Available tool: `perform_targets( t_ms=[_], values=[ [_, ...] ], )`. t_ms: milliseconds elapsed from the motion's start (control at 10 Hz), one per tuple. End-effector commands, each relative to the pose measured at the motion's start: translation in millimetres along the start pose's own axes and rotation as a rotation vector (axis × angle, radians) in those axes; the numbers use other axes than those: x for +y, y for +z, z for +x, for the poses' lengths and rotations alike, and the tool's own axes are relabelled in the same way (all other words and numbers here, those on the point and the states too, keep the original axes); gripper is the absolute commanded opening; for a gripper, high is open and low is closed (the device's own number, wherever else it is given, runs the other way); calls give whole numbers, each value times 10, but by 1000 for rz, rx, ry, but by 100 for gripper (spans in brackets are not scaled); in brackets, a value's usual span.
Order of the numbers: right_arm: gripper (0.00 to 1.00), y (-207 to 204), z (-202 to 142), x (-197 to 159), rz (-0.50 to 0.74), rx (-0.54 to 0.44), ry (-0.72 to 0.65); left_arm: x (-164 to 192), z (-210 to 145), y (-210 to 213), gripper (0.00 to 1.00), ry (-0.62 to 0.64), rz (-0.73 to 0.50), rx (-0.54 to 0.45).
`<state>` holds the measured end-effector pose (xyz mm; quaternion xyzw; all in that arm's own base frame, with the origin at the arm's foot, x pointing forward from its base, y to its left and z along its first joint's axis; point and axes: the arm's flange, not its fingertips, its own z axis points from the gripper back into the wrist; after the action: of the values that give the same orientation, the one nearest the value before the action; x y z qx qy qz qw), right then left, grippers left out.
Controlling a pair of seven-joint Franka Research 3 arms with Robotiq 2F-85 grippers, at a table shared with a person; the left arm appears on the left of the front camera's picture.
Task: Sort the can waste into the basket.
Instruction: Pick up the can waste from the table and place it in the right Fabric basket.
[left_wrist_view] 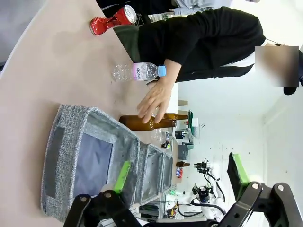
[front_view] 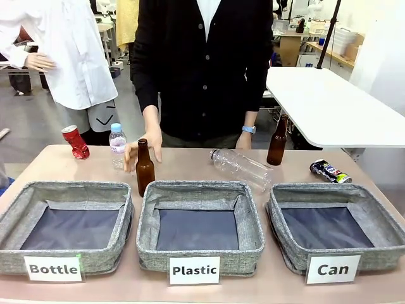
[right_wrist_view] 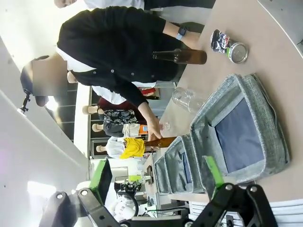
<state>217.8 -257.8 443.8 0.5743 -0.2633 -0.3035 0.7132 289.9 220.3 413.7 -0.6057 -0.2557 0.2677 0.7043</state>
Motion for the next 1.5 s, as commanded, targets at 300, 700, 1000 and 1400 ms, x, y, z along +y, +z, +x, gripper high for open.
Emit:
perform_targets(
  t_ms=[300,700,1000,1400],
  values=[
    [100,-389,-116,316,-203,14,189,1,-25,20,100,-13,-6,13],
    [100,-1472,130,701,-662,57,600,1,-25,20,100,-13,-6,13],
    [100,-2041,334,715,-825,108,952,1,-25,20,100,-13,-6,13],
    [100,-2162,202,765,-852,120,937,1,-25,20,100,-13,-6,13]
  ],
)
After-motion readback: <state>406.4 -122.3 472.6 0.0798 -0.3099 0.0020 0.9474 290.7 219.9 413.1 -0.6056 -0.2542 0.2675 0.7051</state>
